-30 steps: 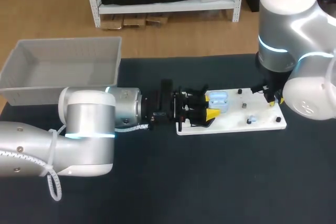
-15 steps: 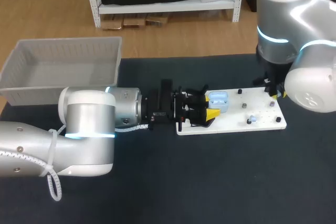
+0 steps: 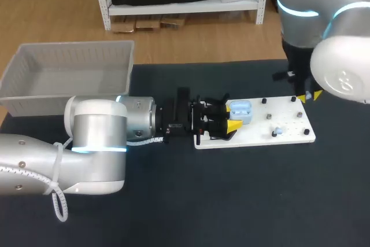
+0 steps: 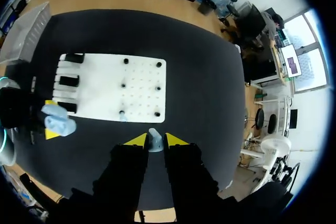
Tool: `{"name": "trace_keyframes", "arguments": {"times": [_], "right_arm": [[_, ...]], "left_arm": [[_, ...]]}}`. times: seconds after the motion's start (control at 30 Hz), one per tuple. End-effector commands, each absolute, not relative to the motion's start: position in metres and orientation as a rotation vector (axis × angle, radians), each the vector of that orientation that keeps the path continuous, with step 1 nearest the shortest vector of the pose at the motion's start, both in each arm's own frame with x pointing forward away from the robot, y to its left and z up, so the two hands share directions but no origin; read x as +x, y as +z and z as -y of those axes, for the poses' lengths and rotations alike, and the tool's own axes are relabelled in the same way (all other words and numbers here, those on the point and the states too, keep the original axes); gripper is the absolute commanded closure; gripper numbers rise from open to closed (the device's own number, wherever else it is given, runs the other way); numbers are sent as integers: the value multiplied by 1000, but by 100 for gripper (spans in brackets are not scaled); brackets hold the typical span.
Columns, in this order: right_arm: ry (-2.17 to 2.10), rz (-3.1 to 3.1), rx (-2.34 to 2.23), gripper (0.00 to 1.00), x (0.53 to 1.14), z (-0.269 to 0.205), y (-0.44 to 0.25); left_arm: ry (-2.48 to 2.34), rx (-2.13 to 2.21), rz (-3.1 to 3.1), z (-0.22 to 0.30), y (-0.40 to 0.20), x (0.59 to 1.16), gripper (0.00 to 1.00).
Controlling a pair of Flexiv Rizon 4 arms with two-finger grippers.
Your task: Pick up each earbud case from the left stands, insert the matching earbuds, close the lid, and place the case in the box.
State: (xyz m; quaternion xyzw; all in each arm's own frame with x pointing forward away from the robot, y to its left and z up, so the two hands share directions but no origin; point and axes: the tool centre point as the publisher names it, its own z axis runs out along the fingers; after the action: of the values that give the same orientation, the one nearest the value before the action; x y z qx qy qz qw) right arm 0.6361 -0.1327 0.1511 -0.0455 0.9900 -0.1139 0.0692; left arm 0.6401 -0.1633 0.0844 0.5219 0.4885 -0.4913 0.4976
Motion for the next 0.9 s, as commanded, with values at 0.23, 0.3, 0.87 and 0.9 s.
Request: {"name": "trace_keyframes", "arguments": {"times": [0.23,0.3,0.87,0.9], "right_arm": [[-283,-2990,-105,100,618,103,170],[-283,-2990,-105,100,618,103,170],[-320,-3028,169,100,611,72,169],[-317,-3033,241,100,611,68,169]], "left_arm": [[-1193,1265,-1182,163,84,641,100],[-1193,1265,-1182,163,84,641,100],[-1193,1265,-1182,163,84,641,100],[-1193,1265,-1182,163,84,641,100]]}}
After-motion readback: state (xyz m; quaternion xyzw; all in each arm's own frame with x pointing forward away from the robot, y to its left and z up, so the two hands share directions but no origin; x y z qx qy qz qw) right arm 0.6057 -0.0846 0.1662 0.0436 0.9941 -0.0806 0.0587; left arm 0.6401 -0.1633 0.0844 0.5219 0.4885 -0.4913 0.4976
